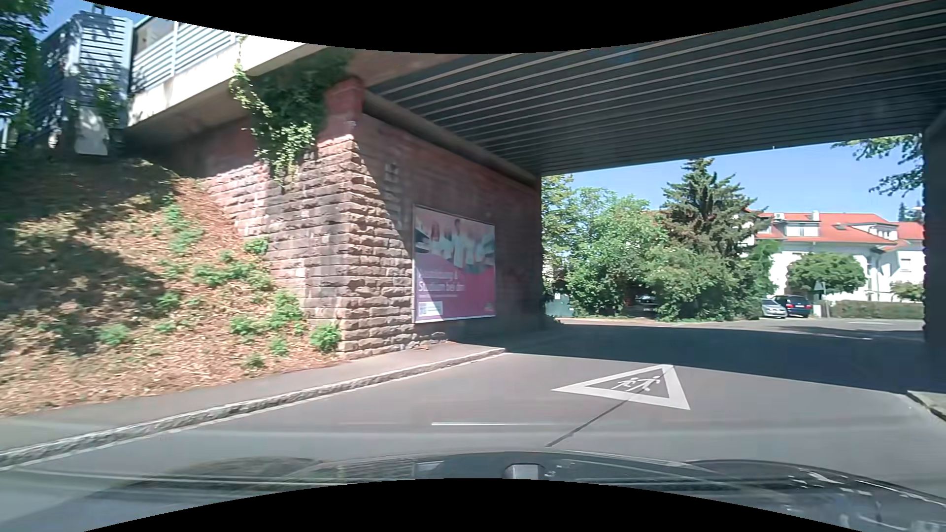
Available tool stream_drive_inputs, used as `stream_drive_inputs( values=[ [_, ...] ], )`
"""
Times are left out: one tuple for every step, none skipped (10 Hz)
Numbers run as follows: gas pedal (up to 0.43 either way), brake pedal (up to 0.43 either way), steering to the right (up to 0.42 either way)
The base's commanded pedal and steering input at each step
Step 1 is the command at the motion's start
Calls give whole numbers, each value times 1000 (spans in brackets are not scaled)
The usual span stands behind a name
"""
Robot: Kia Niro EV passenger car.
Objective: Follow the waypoints while adhering to traffic rules and regulations
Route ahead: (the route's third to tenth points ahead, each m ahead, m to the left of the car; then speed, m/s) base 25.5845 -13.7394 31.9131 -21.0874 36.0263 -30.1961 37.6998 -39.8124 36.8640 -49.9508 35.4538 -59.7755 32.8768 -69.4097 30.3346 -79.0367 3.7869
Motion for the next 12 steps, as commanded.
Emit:
stream_drive_inputs(
  values=[
    [228, 0, 518],
    [228, 0, 508],
    [228, 0, 495],
    [228, 0, 470],
    [228, 0, 432],
    [228, 0, 392],
    [228, 0, 344],
    [228, 0, 296],
    [228, 0, 255],
    [228, 0, 220],
    [228, 0, 180],
    [228, 0, 149]
  ],
)
